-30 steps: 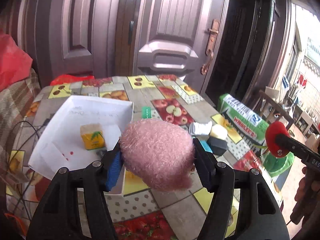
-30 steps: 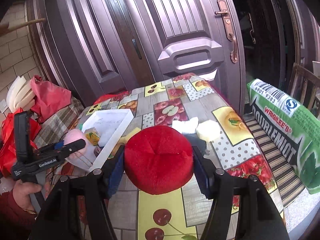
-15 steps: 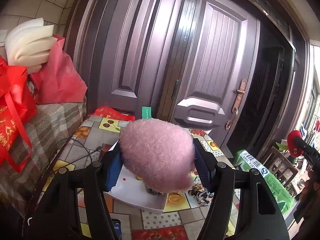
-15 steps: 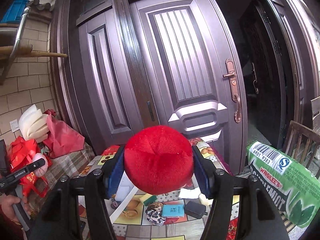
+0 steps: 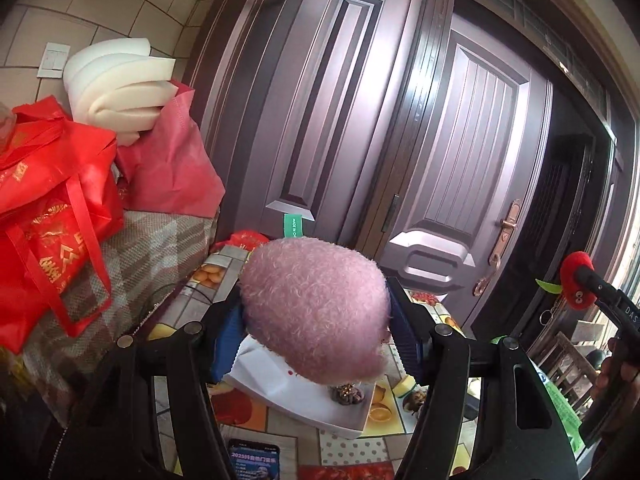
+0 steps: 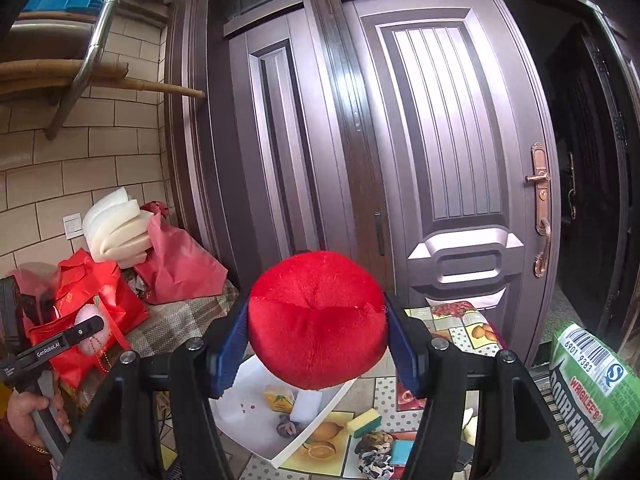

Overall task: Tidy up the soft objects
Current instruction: 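Carry the pink ball over the box with the left tool while the right tool carries the red plush, then drop the pink ball into the box with the left tool while the right tool releases the plush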

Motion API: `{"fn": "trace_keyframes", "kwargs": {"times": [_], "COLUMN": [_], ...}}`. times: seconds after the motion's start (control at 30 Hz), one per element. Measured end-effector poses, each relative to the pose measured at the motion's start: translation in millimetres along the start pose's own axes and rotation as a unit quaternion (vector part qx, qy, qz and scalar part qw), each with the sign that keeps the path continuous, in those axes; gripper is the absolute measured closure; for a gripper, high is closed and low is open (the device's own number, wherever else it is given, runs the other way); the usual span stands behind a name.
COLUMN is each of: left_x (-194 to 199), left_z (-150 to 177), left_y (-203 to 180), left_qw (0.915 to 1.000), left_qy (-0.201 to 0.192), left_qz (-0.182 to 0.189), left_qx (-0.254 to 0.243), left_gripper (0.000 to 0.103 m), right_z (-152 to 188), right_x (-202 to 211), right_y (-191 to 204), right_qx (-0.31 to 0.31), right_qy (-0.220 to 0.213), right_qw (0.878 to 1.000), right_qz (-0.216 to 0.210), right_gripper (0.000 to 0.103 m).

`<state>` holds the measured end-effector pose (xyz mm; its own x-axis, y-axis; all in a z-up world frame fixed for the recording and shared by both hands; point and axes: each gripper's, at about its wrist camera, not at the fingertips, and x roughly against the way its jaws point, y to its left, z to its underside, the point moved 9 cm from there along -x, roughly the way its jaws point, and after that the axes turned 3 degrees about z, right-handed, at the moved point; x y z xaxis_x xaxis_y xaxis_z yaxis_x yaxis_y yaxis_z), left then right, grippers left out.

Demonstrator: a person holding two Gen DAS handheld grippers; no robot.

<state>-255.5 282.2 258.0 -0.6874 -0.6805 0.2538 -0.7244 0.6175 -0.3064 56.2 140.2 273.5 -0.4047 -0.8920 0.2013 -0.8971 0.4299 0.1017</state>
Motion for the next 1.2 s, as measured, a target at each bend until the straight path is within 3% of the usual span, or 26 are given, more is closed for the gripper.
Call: {"fn": "trace_keyframes", "kwargs": {"times": [0.2, 0.37, 0.6, 0.9, 1.07, 1.2], "left_x": [-4.0, -28.0, -105.5, -207.8, -238.6, -250.5], "left_z": [-4.6, 3.6, 52.9, 117.7, 149.8, 155.0], "left_y": [14.4, 18.4, 25.0, 33.9, 41.1, 43.0], "left_qw": [0.9999, 0.9998, 0.994, 0.9763, 0.9665, 0.9658], "left_qy": [-0.003, 0.017, 0.109, 0.216, 0.255, 0.258], "left_qz": [-0.007, -0.008, -0.001, -0.001, -0.013, -0.02], "left_qx": [0.008, 0.005, 0.011, 0.014, 0.019, 0.016], "left_gripper": [0.037, 0.037, 0.037, 0.037, 0.037, 0.036], "right_z": [-2.9, 19.5, 92.6, 207.5, 249.3, 263.0], "right_x": [-22.3, -52.5, -116.9, -178.6, -205.8, -223.0], "right_y": [25.6, 42.1, 51.7, 71.9, 82.0, 86.0], "right_qx": [0.016, 0.031, 0.035, 0.054, 0.066, 0.074], "right_qy": [0.008, 0.044, 0.153, 0.292, 0.338, 0.343], "right_qw": [1.0, 0.998, 0.986, 0.952, 0.936, 0.933], "right_qz": [-0.025, -0.037, -0.048, -0.069, -0.078, -0.074], "right_gripper": [0.04, 0.04, 0.04, 0.04, 0.04, 0.037]}}
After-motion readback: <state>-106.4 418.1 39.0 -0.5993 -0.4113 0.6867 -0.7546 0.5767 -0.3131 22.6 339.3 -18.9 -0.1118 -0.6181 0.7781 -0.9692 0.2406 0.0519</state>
